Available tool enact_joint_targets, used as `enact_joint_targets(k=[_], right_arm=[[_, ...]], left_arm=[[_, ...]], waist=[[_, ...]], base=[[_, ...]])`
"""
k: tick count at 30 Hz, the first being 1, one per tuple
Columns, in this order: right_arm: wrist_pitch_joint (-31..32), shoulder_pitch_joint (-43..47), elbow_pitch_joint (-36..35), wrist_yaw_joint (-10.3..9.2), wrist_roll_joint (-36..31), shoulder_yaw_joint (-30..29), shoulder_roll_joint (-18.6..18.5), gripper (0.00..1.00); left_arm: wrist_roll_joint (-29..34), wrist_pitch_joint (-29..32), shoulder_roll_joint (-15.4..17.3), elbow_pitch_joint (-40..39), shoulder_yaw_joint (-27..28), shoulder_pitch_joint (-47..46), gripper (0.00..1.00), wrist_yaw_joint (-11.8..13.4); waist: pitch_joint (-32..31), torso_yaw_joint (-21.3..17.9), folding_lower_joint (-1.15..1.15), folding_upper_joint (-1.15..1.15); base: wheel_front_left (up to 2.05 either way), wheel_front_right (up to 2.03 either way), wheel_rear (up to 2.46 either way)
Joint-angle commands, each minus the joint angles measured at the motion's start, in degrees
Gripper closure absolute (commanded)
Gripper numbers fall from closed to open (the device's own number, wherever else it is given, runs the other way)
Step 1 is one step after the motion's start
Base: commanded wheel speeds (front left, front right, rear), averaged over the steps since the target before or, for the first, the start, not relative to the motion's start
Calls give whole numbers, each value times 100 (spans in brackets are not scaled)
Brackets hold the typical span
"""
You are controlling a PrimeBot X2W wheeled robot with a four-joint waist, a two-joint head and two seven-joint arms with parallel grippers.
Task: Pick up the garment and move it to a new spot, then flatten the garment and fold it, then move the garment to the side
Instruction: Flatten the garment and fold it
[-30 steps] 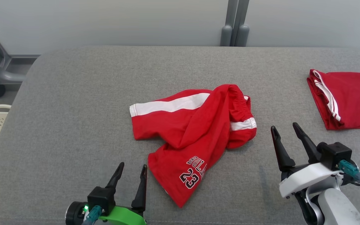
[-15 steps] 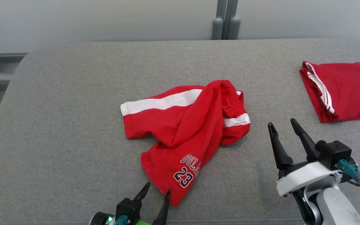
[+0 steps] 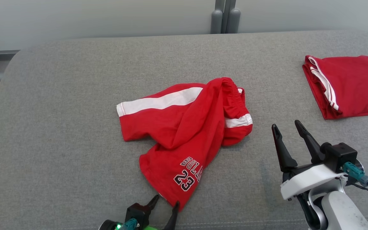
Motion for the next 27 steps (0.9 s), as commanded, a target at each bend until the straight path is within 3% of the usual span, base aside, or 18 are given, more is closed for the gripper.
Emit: enact_joint_targets(k=[1,11,14,20,27], right_arm=[[-3,-51,-6,-2,4,-5,-50,0],[2,-78,13,-2,18,1,-86,0],[-11,-73,5,-2,7,-4,-86,0],[-40,8,-17,-2,-3,-58,-69,0],[-90,16,32,-2,16,-57,-25,0]], left_arm=[[-84,3,17,44,-100,-160,0,-37],[-261,3,17,5,-325,-261,0,-6],[-293,3,18,-43,-312,-315,100,16],[-63,3,67,-479,5,-279,100,198],[234,3,375,-1366,484,-165,100,319]], waist=[[23,-47,0,0],[10,-144,0,0],[-3,-153,0,0],[-31,-90,0,0],[-88,19,0,0]], base=[[0,0,0],[0,0,0],[0,0,0],[0,0,0],[0,0,0]])
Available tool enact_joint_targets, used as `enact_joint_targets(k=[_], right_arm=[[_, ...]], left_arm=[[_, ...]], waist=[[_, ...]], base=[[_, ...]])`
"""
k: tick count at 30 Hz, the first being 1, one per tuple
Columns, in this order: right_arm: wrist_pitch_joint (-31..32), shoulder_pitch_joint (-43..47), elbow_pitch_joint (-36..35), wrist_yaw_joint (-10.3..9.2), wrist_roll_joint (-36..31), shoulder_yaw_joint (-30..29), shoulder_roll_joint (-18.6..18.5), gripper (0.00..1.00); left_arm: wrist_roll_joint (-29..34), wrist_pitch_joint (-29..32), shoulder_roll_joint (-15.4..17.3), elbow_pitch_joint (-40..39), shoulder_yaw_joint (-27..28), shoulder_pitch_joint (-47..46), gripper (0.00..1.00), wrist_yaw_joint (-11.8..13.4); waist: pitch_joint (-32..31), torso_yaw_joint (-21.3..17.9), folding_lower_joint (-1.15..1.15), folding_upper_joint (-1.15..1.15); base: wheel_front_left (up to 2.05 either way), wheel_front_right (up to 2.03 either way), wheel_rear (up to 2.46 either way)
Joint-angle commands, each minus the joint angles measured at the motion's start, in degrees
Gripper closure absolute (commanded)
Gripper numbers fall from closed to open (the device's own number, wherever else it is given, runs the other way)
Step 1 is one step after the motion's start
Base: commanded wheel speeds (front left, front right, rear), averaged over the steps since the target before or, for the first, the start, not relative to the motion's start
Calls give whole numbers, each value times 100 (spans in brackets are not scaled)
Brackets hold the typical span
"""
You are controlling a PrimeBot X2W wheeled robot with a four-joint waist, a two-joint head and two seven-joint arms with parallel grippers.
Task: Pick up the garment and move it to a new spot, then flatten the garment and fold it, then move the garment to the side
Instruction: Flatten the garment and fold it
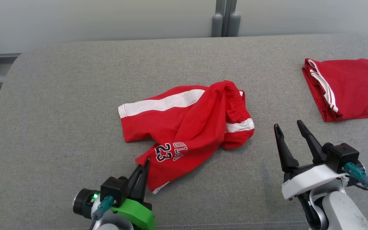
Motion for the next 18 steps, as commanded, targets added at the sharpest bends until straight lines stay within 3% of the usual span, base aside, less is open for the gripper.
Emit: enact_joint_targets(k=[1,8,18], right_arm=[[-56,7,17,0,0,6,5,0],[-88,-127,152,0,75,136,-2,0],[-94,-320,323,0,117,268,-46,0]], left_arm=[[72,2,97,-115,71,11,100,44],[87,31,455,-268,278,-300,100,-28],[-102,50,646,800,424,-1097,100,-272]], waist=[[-27,18,0,0],[-55,-94,0,0],[133,-381,0,0]], base=[[0,0,0],[0,0,0],[0,0,0]])
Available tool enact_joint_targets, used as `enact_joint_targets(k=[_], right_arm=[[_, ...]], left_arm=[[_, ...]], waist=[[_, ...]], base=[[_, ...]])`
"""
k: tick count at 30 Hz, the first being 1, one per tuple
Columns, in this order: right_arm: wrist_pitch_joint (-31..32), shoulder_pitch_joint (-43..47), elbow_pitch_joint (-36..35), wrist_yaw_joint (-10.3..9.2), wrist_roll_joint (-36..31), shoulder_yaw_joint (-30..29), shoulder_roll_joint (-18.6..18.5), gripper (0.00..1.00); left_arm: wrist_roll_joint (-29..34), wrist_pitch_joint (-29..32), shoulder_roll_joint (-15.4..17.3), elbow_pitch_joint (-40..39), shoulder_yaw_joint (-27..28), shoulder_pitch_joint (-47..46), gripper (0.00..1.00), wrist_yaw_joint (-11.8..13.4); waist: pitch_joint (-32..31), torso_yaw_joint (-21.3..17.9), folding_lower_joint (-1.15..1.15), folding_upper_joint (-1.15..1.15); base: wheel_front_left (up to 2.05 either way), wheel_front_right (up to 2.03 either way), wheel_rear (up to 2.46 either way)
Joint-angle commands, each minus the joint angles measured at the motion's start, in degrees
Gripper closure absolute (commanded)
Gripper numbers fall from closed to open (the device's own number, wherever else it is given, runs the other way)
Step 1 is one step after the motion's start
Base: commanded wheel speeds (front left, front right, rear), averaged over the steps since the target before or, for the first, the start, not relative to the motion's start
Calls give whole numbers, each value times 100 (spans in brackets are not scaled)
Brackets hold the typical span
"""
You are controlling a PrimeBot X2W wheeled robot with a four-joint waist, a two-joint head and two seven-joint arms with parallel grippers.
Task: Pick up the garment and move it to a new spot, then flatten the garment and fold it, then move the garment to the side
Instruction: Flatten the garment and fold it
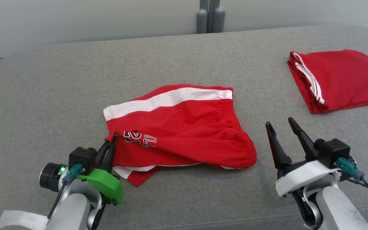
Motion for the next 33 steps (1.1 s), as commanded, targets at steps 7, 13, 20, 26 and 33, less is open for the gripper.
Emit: enact_joint_targets(k=[7,13,20,26,33], right_arm=[[-25,-173,80,0,73,86,-97,0],[9,-280,104,0,64,190,-79,0],[1,-334,146,0,43,215,-72,0],[7,-295,191,0,15,204,-40,0],[-4,-196,244,0,54,192,-48,0]], left_arm=[[-133,-84,-57,1041,24,-600,100,-163],[-88,-98,-103,1426,185,-855,100,-205],[461,-80,-163,774,645,-676,58,-82],[662,-81,-270,856,786,-549,0,-140],[801,-82,-328,795,1043,-301,0,-150]], waist=[[167,-235,0,0],[264,-373,0,0],[325,-393,0,0],[231,-297,0,0],[89,-127,0,0]], base=[[0,0,0],[0,0,0],[0,0,0],[0,0,0],[0,0,0]])
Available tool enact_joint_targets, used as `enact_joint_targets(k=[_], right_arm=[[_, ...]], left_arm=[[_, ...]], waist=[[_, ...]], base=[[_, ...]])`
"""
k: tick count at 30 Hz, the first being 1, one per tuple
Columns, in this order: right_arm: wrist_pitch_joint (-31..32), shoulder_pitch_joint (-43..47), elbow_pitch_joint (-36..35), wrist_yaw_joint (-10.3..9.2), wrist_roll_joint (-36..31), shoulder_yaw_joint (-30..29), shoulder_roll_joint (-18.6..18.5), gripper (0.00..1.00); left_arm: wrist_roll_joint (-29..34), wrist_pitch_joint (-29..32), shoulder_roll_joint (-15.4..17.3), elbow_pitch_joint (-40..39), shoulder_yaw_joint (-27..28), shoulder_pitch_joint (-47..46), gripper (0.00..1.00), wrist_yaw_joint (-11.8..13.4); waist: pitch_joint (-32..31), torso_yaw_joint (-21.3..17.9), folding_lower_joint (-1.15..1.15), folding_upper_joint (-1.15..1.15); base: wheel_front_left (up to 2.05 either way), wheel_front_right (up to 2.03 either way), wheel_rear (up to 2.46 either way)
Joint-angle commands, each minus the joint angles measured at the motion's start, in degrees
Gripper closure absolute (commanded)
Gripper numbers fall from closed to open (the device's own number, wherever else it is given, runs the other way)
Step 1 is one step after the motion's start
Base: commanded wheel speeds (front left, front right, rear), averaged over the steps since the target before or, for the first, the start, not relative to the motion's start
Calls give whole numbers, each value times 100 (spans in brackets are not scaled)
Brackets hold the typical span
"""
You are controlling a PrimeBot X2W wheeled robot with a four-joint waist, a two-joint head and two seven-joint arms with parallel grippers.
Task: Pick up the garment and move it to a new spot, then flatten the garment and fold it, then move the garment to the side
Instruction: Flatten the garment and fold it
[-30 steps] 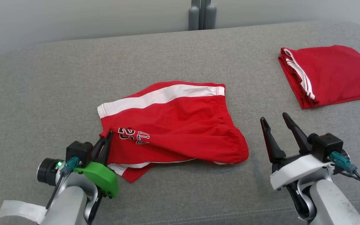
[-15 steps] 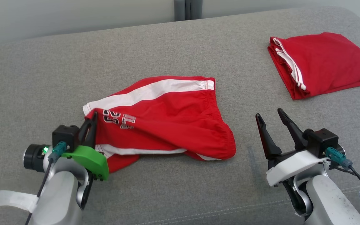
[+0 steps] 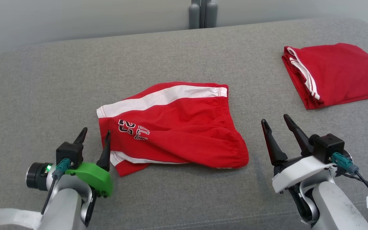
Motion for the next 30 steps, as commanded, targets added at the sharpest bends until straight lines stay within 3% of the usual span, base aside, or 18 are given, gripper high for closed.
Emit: enact_joint_targets(k=[1,16,24,30], right_arm=[[-18,81,23,0,18,-17,-25,0],[679,510,82,-1,603,448,-332,0],[1130,676,317,0,945,634,-445,0],[1098,528,644,0,923,717,-488,0]], left_arm=[[46,4,-45,-109,111,157,0,3],[296,3,-409,-2094,766,1533,0,108],[303,4,-547,-2628,812,1977,0,101],[289,4,-588,-2824,833,2115,0,164]], waist=[[-81,110,0,0],[-335,555,0,0],[-436,721,0,0],[-464,846,0,0]], base=[[0,0,0],[0,0,0],[0,0,0],[0,0,0]])
